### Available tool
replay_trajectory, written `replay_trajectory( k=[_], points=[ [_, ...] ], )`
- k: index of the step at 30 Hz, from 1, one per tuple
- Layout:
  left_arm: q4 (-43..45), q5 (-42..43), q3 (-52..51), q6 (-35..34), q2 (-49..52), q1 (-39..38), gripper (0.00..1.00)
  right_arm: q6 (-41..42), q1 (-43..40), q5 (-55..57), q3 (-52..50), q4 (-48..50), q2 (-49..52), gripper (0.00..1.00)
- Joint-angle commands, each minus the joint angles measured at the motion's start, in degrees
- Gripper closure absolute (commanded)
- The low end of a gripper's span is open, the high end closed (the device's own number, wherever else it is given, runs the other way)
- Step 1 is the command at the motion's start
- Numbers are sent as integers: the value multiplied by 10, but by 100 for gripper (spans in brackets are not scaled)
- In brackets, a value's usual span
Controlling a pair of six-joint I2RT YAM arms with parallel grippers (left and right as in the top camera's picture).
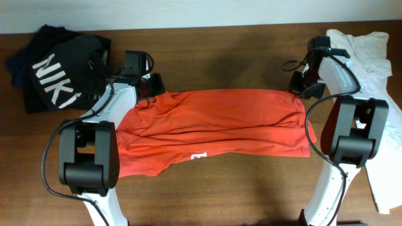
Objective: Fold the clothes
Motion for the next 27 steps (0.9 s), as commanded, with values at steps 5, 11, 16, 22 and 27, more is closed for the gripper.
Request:
replay_trajectory(
  k=[5,11,16,22,27],
  points=[
    [3,8,2,12,6,-1,85,5,3,3,12,-7,3,96],
    [3,-9,5,27,5,-1,99,5,3,3,12,-9,3,96],
    [-30,-9,17,28,-47,-1,99,8,1,3,13,-9,2,96],
    [-122,-12,17,28,-94,-1,100,42,-24,-1,63,-94,-12,96],
    [-92,-28,17,41,-77,0,22,39,-23,-22,67,-98,-12,96]
  ],
)
